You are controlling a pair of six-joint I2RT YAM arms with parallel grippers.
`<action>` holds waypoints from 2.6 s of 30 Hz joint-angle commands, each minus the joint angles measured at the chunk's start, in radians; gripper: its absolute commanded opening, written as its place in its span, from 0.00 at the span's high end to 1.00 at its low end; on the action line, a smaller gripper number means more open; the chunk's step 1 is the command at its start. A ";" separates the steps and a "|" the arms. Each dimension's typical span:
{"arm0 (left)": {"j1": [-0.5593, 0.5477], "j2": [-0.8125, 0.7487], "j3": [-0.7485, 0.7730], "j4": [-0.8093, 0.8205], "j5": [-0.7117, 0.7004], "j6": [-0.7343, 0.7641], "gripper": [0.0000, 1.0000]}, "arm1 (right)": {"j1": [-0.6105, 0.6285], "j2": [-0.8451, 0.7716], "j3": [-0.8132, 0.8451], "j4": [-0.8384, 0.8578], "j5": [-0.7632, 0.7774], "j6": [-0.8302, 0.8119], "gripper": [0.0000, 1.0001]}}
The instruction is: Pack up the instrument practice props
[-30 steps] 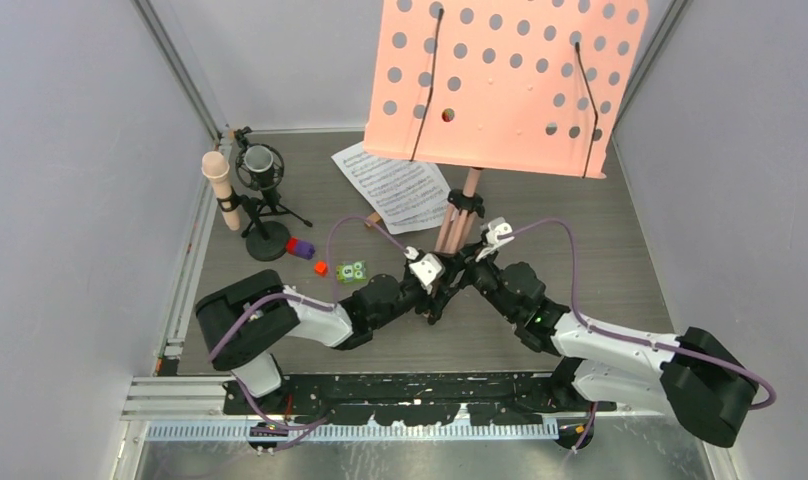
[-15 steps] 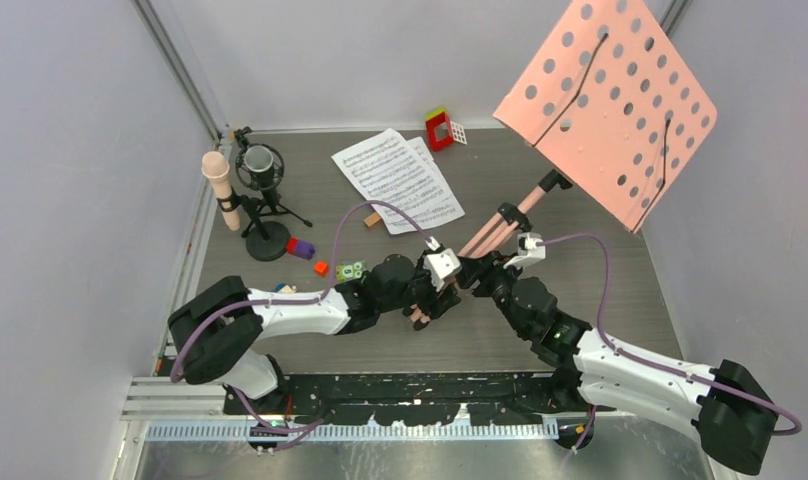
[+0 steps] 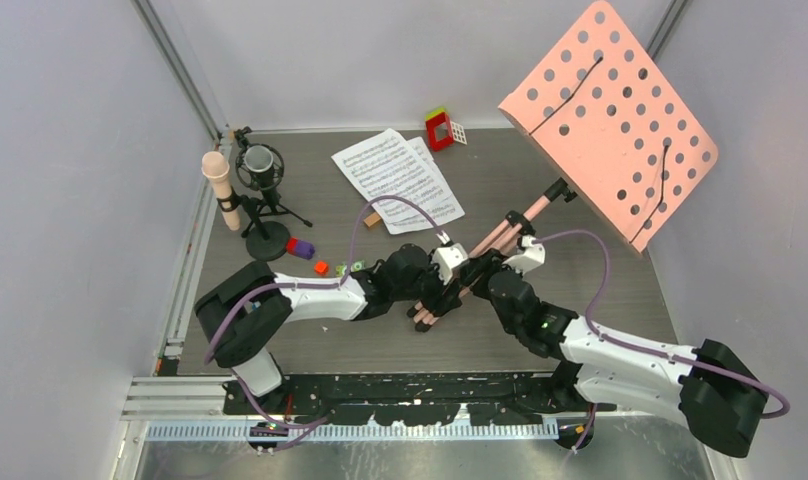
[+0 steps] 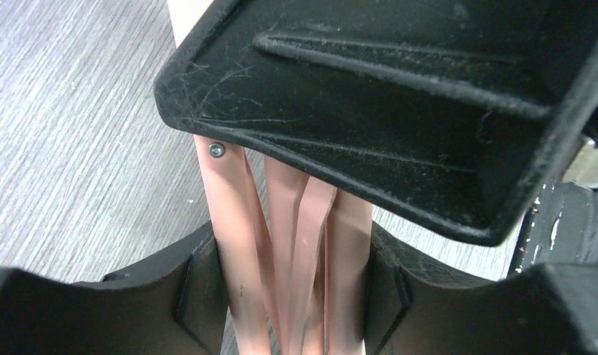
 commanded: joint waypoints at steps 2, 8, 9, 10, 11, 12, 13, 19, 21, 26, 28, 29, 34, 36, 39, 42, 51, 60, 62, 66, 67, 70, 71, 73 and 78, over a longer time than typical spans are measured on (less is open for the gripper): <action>0.011 -0.011 0.031 -0.004 0.148 -0.034 1.00 | -0.072 0.065 0.175 -0.042 0.280 -0.112 1.00; 0.045 0.026 0.095 -0.094 0.189 -0.047 1.00 | -0.166 0.157 0.223 -0.103 0.194 -0.034 1.00; 0.050 0.038 0.112 -0.111 0.191 -0.048 1.00 | -0.193 0.176 0.232 -0.120 0.168 -0.010 0.99; 0.056 0.055 0.130 -0.127 0.190 -0.053 1.00 | -0.219 0.195 0.236 -0.125 0.140 0.004 1.00; 0.063 0.069 0.149 -0.142 0.192 -0.057 1.00 | -0.244 0.213 0.238 -0.118 0.111 0.011 1.00; 0.072 0.084 0.162 -0.150 0.199 -0.061 1.00 | -0.266 0.229 0.238 -0.103 0.079 0.013 1.00; 0.080 0.098 0.174 -0.151 0.204 -0.065 1.00 | -0.285 0.247 0.237 -0.082 0.060 0.011 0.99; 0.149 0.185 0.211 -0.093 0.259 -0.138 1.00 | -0.362 0.369 0.269 0.002 -0.035 -0.035 1.00; 0.165 0.215 0.231 -0.091 0.273 -0.153 1.00 | -0.377 0.406 0.279 0.013 -0.046 -0.043 1.00; 0.173 0.273 0.289 -0.116 0.289 -0.158 1.00 | -0.409 0.471 0.298 0.042 -0.081 -0.061 0.99; 0.178 0.293 0.314 -0.130 0.275 -0.163 1.00 | -0.421 0.495 0.312 0.047 -0.091 -0.078 1.00; 0.183 0.299 0.322 -0.130 0.264 -0.170 1.00 | -0.426 0.507 0.323 0.049 -0.099 -0.092 1.00; 0.211 0.322 0.333 -0.085 0.246 -0.233 1.00 | -0.447 0.575 0.400 0.024 -0.165 -0.191 1.00; 0.215 0.336 0.343 -0.083 0.254 -0.241 1.00 | -0.453 0.589 0.419 0.013 -0.178 -0.206 1.00; 0.219 0.358 0.369 -0.104 0.258 -0.241 1.00 | -0.456 0.588 0.420 0.017 -0.187 -0.216 0.97; 0.225 0.371 0.380 -0.106 0.228 -0.261 1.00 | -0.457 0.558 0.404 0.010 -0.213 -0.232 0.81; 0.236 0.352 0.376 -0.115 0.194 -0.264 0.90 | -0.457 0.269 0.358 -0.218 -0.242 -0.212 0.31; 0.237 0.336 0.379 -0.131 0.178 -0.264 0.71 | -0.457 -0.096 0.326 -0.473 -0.350 -0.173 0.16; 0.237 0.329 0.378 -0.131 0.185 -0.266 0.66 | -0.457 -0.172 0.316 -0.535 -0.356 -0.152 0.16; 0.236 0.300 0.363 -0.128 0.174 -0.261 0.48 | -0.457 -0.315 0.314 -0.685 -0.352 -0.127 0.16; 0.236 0.293 0.358 -0.125 0.171 -0.260 0.44 | -0.458 -0.346 0.311 -0.708 -0.352 -0.120 0.16; 0.235 0.269 0.348 -0.108 0.176 -0.259 0.03 | -0.457 -0.424 0.303 -0.754 -0.348 -0.097 0.17; 0.233 0.260 0.347 -0.107 0.178 -0.259 0.01 | -0.457 -0.442 0.299 -0.763 -0.345 -0.092 0.17; 0.230 0.238 0.349 -0.112 0.176 -0.258 0.00 | -0.457 -0.470 0.298 -0.779 -0.340 -0.089 0.17; 0.226 0.182 0.354 -0.136 0.148 -0.254 0.00 | -0.457 -0.486 0.326 -0.831 -0.322 -0.089 0.17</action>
